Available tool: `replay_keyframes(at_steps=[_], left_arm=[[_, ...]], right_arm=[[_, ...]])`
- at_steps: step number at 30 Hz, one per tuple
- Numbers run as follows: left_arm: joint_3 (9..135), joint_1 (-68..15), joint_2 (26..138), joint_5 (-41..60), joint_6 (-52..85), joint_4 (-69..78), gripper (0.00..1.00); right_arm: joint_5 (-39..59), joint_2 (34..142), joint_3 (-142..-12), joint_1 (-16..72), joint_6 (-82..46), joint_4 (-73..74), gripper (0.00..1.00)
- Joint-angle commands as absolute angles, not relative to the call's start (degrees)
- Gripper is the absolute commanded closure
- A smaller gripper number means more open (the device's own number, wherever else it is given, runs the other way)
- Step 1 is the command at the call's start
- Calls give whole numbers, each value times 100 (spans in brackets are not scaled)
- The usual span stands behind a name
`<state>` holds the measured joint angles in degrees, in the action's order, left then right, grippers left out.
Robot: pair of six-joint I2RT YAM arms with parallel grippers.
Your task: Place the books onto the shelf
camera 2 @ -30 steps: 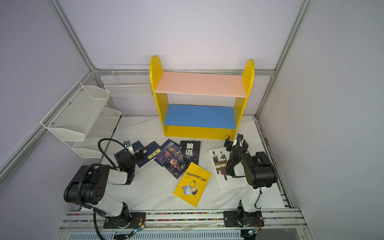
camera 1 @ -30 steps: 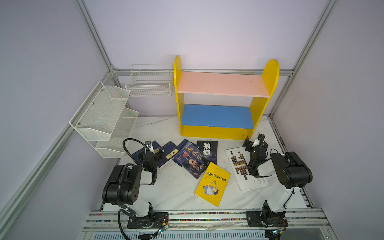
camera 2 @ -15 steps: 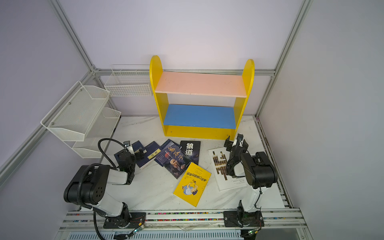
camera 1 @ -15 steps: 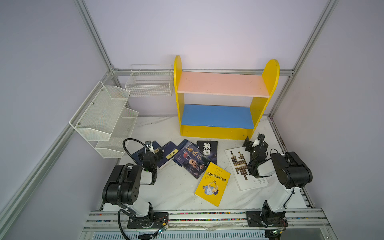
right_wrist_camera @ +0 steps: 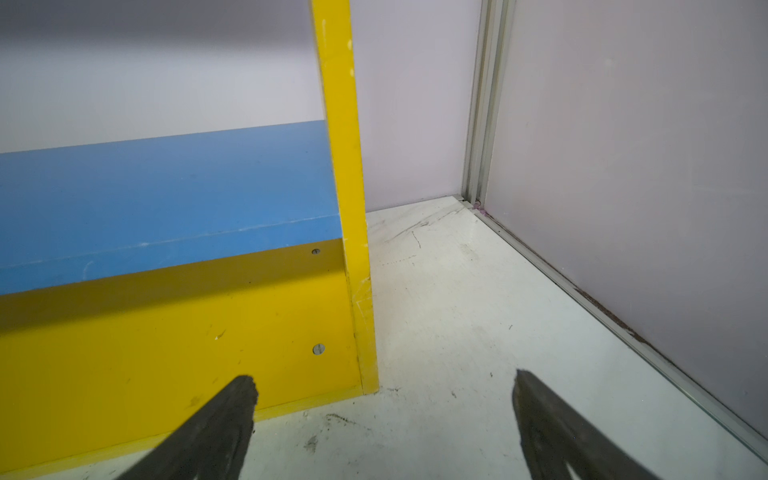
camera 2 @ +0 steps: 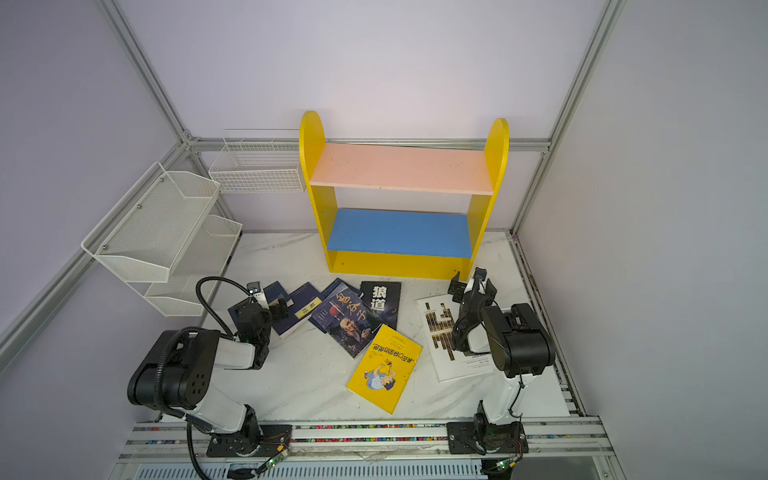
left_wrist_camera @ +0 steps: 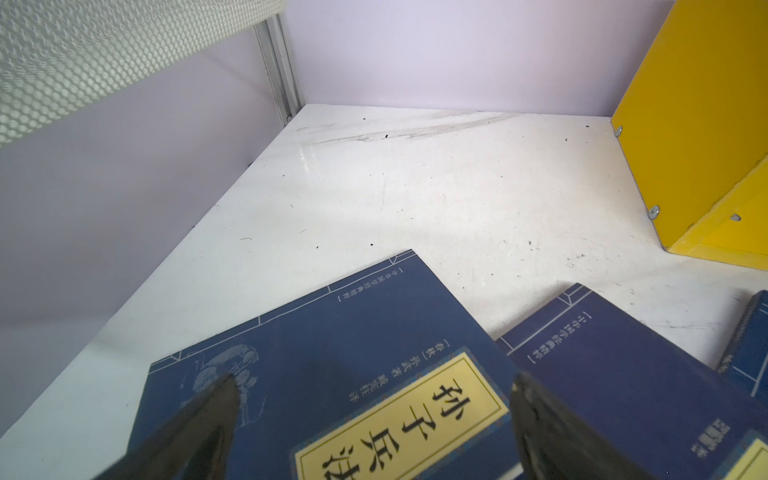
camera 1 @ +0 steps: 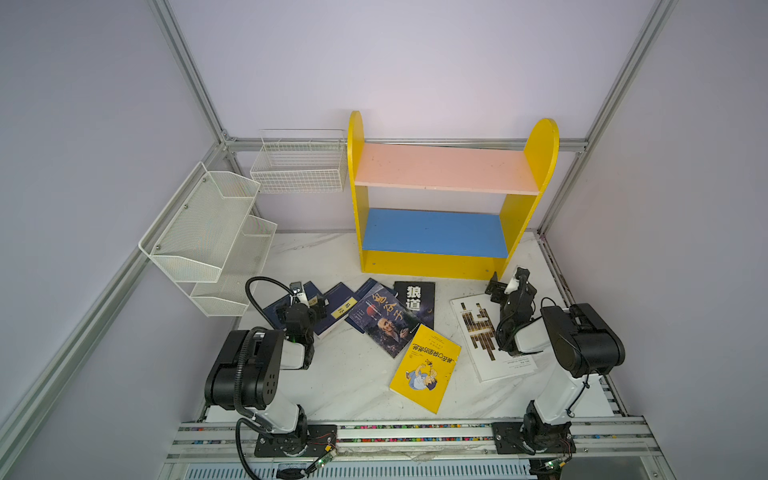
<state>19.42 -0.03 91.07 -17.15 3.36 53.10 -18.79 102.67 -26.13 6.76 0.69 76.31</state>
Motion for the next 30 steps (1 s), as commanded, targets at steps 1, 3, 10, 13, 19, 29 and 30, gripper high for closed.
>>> replay_keyframes(at_steps=[1,3,10,13,19,29,30], left_arm=[[2064,-4,9000,-1740,235,5643,0],[2058,-9,9000,-1736,237,5651,0],[2061,-9,8993,-1742,237,5640,0],[2058,-15,8951,-1770,198,5679,0],[3109,-78,7480,-1519,439,2870,0],[4808,-1195,6559,-953,3965,-317,0],[4885,-1325,6552,-794,4423,-460,0]], right_arm=[[-1872,10239,-2590,693,145,7886,3],[-1874,10239,-2592,694,141,7884,3],[-1860,10239,-2602,689,143,7873,3],[-1881,10134,-2574,694,174,7889,3],[-1176,8784,-3537,740,3,4939,3],[-361,7575,-4764,1959,-2521,1838,3],[-275,7560,-4906,2213,-2749,1655,3]])
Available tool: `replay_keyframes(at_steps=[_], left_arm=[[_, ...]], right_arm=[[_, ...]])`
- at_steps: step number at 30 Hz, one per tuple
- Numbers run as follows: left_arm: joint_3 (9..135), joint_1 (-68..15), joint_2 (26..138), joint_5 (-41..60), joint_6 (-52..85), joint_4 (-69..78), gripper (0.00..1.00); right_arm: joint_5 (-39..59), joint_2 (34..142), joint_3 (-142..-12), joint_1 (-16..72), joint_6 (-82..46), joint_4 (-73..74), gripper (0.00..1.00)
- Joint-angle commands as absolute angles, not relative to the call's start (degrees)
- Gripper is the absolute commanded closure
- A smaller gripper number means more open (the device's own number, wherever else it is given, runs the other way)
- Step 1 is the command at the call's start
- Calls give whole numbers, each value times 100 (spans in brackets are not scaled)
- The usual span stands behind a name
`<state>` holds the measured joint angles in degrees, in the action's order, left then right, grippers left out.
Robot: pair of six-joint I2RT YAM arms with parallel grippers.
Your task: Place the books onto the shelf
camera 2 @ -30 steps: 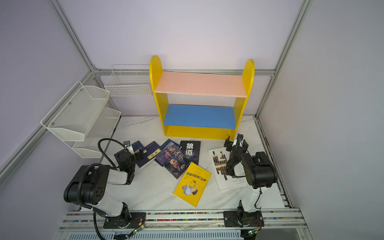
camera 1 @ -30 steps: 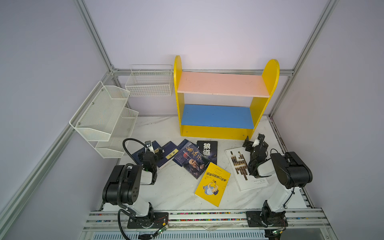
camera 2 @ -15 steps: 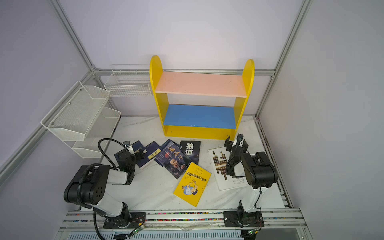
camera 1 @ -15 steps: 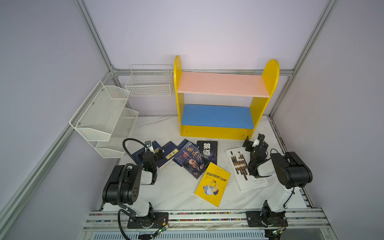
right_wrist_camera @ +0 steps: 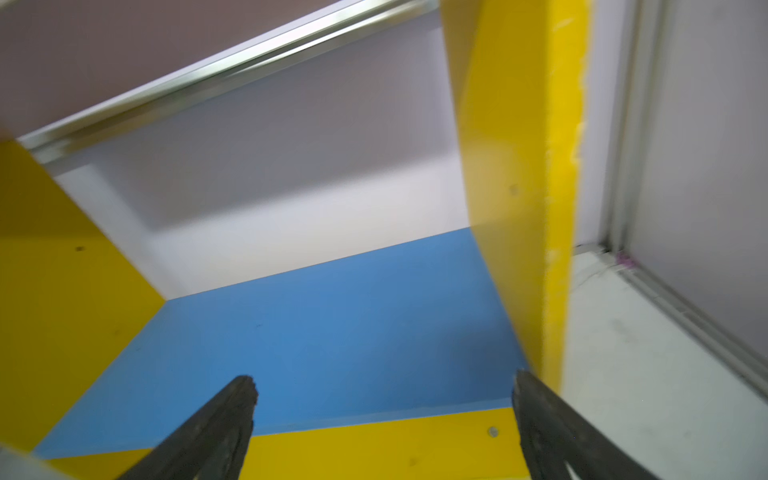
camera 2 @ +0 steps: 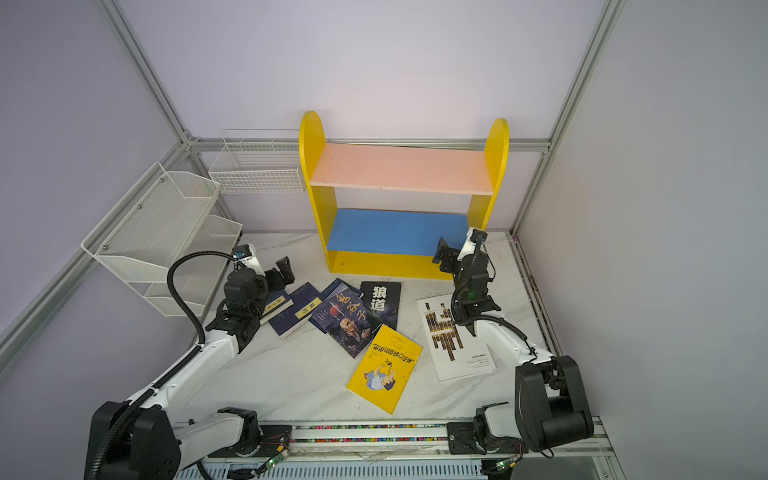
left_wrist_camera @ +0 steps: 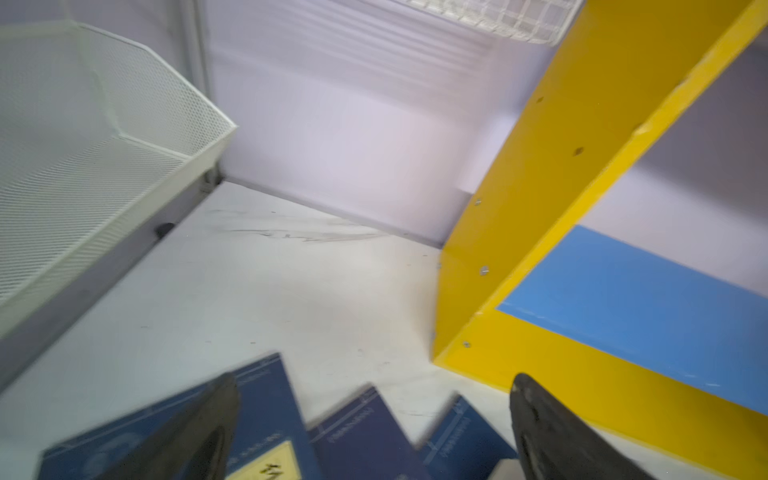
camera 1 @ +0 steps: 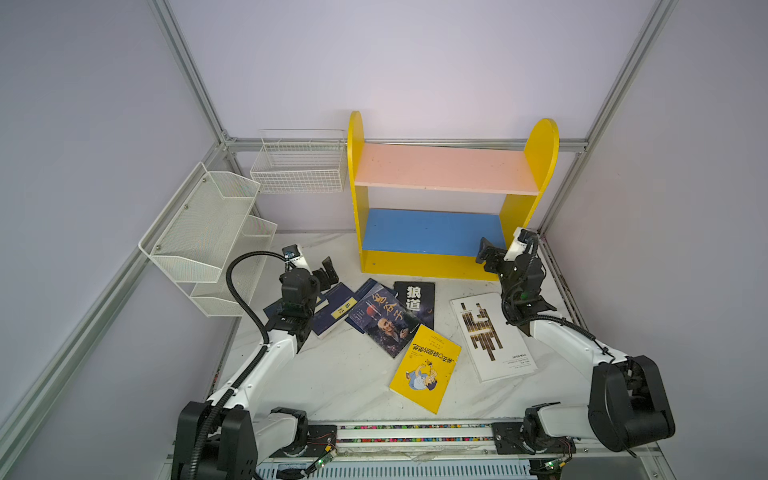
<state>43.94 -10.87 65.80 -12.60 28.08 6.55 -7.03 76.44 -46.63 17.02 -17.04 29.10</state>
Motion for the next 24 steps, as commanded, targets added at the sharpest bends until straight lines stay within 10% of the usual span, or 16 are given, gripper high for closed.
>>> replay_keyframes(at_steps=[1,16,24], left_arm=[[4927,-1439,6553,-579,4657,-503,0],[4315,-2493,6661,618,5827,1167,0],[4781,-1959,6757,1122,5330,-660,0]], right_arm=[[-201,7548,-5019,2394,-2950,1521,3],[147,7145,-4813,3323,-4967,1605,3],[27,7840,-5830,3115,-2695,228,3]])
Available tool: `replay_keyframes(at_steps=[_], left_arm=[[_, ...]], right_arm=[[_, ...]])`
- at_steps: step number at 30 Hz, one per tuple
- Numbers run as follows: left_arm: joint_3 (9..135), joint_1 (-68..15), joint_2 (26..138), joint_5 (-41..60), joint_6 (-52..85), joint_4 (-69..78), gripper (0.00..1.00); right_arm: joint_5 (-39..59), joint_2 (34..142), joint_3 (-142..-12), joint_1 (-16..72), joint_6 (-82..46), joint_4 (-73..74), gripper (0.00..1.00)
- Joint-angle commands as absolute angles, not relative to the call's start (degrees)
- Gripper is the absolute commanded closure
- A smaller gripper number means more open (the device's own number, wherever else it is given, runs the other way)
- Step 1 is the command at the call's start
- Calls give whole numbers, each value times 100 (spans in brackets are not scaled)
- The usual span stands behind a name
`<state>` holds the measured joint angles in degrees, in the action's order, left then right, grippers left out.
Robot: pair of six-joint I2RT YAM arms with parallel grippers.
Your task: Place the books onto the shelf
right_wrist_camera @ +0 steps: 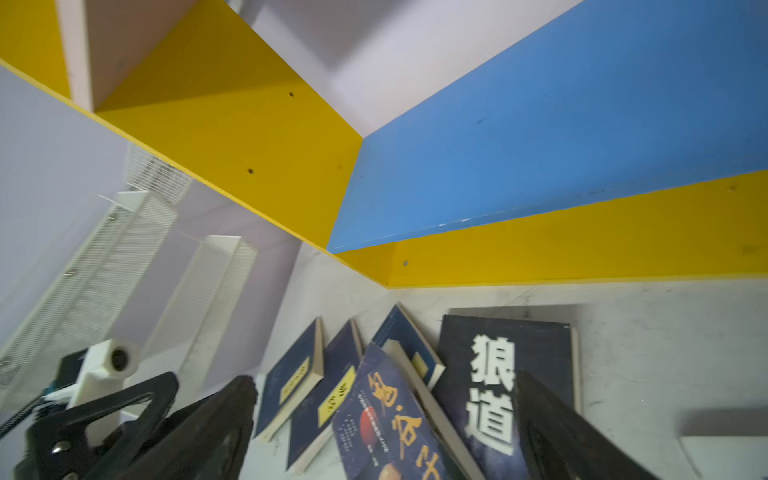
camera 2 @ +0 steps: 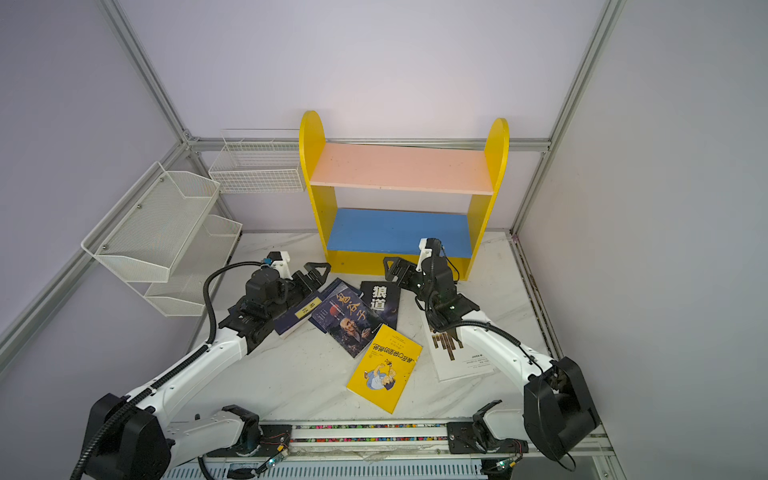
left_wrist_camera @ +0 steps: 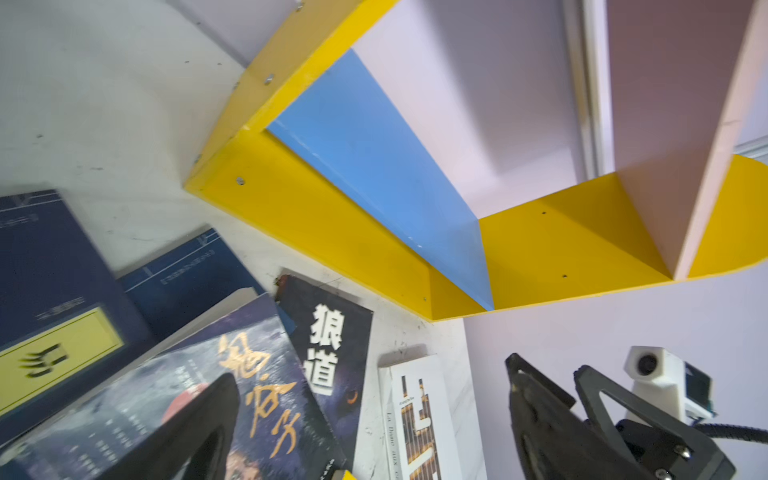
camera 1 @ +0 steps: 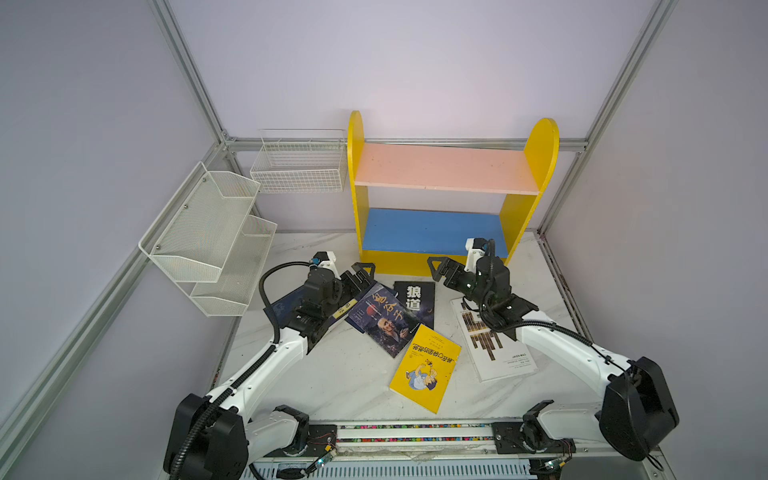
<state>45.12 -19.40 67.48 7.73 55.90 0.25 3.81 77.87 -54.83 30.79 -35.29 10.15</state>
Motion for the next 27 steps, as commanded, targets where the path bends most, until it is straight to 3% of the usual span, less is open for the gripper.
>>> replay_keyframes(at_steps=[1,5,17,27], left_arm=[[4720,-1959,6726,1107,5328,-809,0],[4260,-1957,6458,1059,5452,-988,0],[3195,-1982,6080,1247,6145,-1140,0],[2186,-2602,5817,587,7246,-124,0]], right_arm=[[-127,7840,-5873,3152,-2520,154,3],[-316,8086,-5815,3203,-2263,223,3],[607,9494,-6038,3734,-2077,813,6],[1509,10736,-6706,3866,-1680,1028,20]])
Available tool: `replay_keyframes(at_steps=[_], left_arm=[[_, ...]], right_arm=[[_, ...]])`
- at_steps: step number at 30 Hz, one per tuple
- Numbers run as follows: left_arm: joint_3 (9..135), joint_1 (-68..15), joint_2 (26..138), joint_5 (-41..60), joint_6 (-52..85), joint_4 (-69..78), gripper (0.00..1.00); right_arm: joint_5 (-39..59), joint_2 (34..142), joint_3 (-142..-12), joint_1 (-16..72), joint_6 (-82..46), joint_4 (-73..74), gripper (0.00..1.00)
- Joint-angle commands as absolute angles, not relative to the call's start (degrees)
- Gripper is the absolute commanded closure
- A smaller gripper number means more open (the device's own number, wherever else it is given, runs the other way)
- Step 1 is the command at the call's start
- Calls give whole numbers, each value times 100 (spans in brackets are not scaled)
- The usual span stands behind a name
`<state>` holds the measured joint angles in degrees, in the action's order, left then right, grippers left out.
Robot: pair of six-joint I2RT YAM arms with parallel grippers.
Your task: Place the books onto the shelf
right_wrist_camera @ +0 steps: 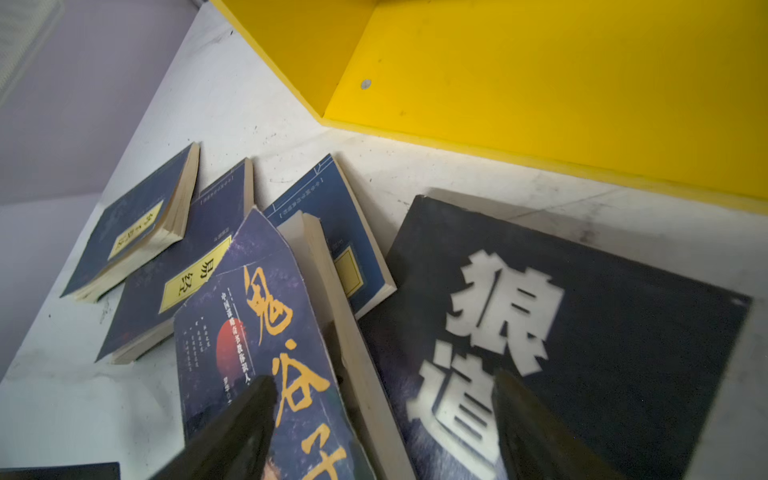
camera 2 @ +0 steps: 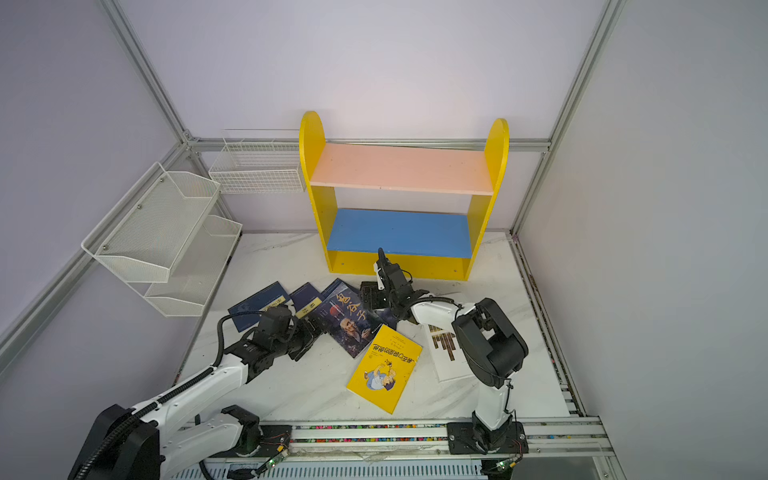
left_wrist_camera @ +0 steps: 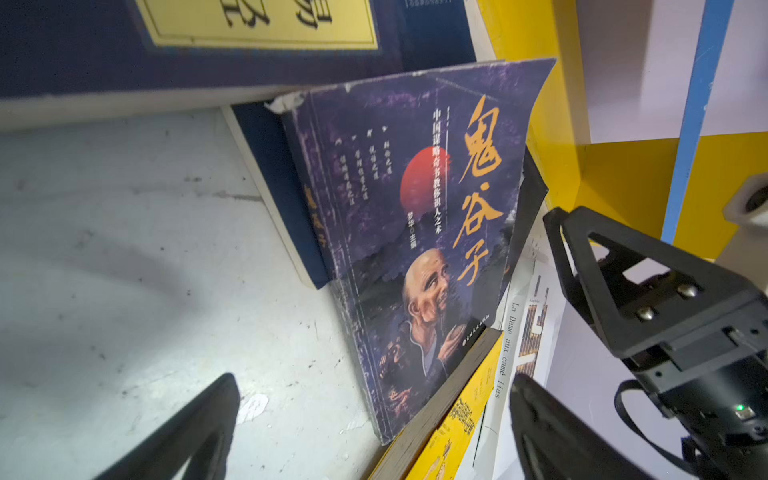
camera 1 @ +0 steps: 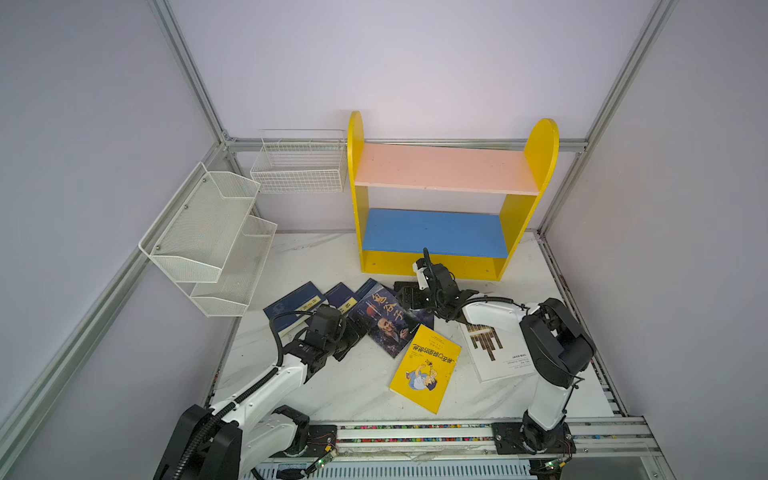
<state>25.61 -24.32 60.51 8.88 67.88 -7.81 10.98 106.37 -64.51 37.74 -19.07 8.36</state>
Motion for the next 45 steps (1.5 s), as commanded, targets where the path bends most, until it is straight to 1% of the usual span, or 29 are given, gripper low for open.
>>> replay_keyframes(at_steps=[1,4,8,13,16,18,21,25,28,33,35,39,42,45], left_arm=[[2083,-2646,5771,519,7381,-23,0],[1748,-2815,5593,205,7576,343,0],[1489,-2843,5534,-147,7566,700,0],[1438,-2930,5947,-9,7603,1390,0],[1435,-3020,6259,0,7593,1789,1],[1399,-3062,6466,-7,7578,2110,3],[1312,-3113,6701,-122,7623,2471,3],[1274,-3111,7178,-36,7739,3076,3],[1353,-3141,7562,-27,7799,3483,5],[1576,-3182,8042,90,7910,4499,19],[1792,-3222,8043,187,7889,4500,22],[2075,-3374,7822,5,7870,4167,23],[2270,-3501,7411,-225,7779,3613,23],[2528,-3567,6993,-405,7709,2756,23]], right_arm=[[1557,10762,-6710,3882,-1670,1039,22],[1753,10770,-6512,3943,-1695,1279,25],[1897,10796,-6263,3990,-1776,1557,29],[2342,11017,-6330,4043,-1908,1628,38],[2621,11176,-6426,4076,-1957,1503,47],[2719,11206,-6395,4098,-1937,1516,48],[2577,11229,-6350,4104,-1868,1536,48],[2623,11322,-6621,4105,-1726,1046,48],[2613,11337,-6712,4104,-1642,900,48],[2818,11305,-6722,4104,-1896,1083,49],[2869,11257,-6674,4104,-2009,1180,49],[2957,11159,-6503,4104,-2177,1365,50],[3020,11063,-6342,4104,-2271,1471,51],[3024,10941,-6263,4104,-2329,1512,51]])
